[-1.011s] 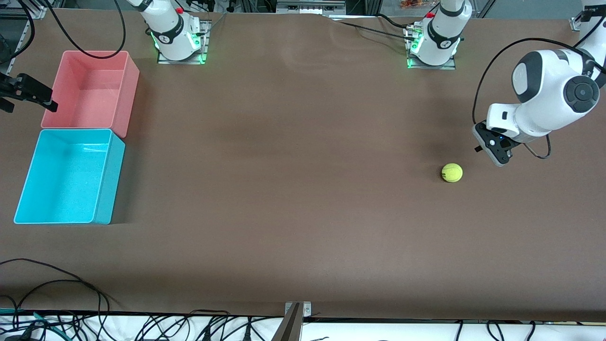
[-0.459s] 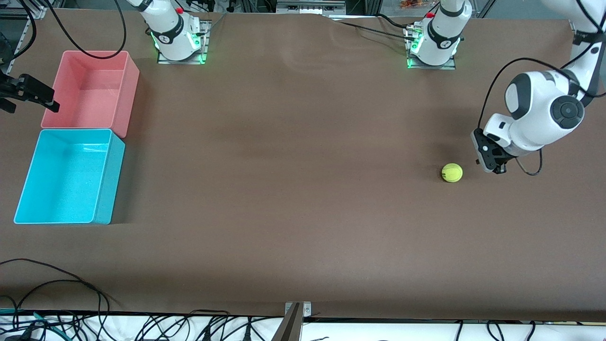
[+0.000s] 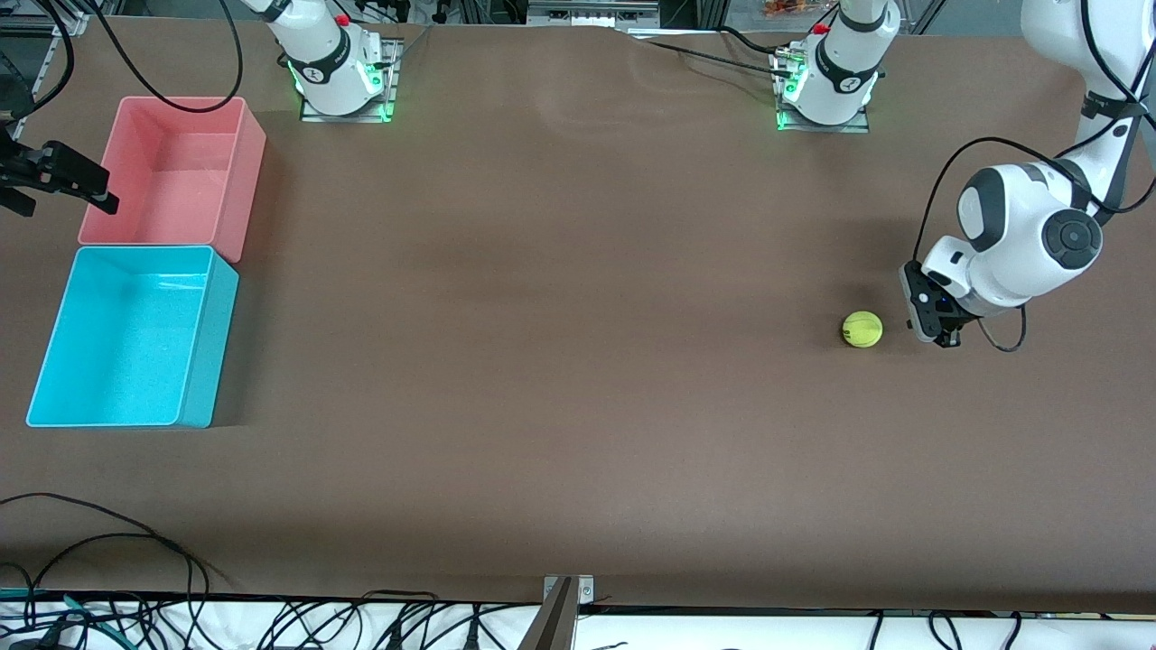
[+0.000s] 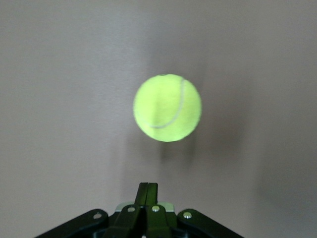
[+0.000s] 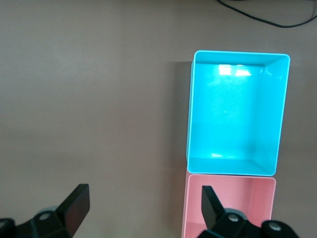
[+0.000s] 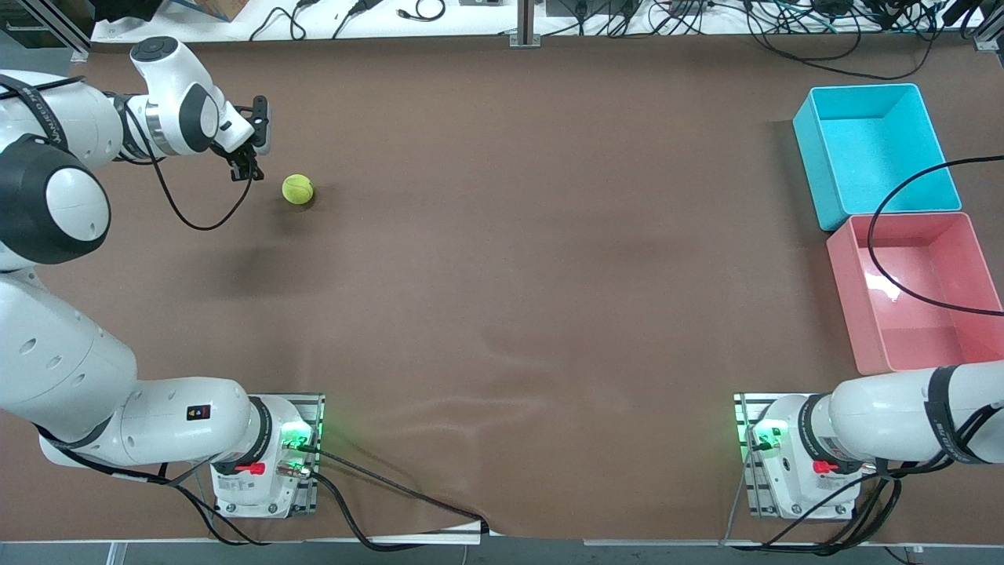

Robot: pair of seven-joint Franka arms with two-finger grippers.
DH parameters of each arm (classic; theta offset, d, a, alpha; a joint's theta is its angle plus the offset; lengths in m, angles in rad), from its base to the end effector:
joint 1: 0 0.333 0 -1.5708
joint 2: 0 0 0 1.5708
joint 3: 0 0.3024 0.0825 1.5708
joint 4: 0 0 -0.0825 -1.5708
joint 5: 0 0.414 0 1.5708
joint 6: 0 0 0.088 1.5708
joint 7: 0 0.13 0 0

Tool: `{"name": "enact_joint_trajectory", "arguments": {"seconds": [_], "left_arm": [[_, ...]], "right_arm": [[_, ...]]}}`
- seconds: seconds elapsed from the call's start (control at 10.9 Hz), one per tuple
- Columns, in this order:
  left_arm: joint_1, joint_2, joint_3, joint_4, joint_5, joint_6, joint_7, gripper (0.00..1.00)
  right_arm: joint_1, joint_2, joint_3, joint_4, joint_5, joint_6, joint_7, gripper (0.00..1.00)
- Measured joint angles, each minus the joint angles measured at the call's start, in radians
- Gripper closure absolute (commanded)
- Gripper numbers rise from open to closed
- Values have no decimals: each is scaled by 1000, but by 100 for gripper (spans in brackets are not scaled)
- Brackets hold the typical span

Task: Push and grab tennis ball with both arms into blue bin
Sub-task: 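Push the tennis ball with the left gripper toward the blue bin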

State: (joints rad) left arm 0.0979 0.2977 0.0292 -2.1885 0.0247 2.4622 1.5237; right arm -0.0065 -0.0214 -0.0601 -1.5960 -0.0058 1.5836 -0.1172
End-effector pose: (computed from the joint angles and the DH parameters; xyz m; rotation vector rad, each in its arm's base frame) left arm 0.5655 0.0731 0.1880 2.3839 -2.0432 -0.0530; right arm 0.5781 -0.0396 0.5888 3.1352 0.0794 0.0133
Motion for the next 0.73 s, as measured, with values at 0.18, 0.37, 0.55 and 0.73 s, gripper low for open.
{"name": "enact_joint_trajectory", "arguments": {"seconds": [0.18, 0.37, 0.55, 0.73], "left_arm": [[-1, 35, -3, 33, 0, -1, 7, 100], [-1, 75, -5, 36, 0, -1, 12, 100], [-1, 99, -6, 39, 0, -1, 13, 100], [-3, 112, -8, 40, -2, -1, 14, 100]], "right_arm": [[0, 0, 0, 0, 0, 0, 0, 0], [0, 0, 1, 0, 0, 0, 0, 0], [0, 0, 1, 0, 0, 0, 0, 0], [0, 0, 1, 0, 0, 0, 0, 0]]}}
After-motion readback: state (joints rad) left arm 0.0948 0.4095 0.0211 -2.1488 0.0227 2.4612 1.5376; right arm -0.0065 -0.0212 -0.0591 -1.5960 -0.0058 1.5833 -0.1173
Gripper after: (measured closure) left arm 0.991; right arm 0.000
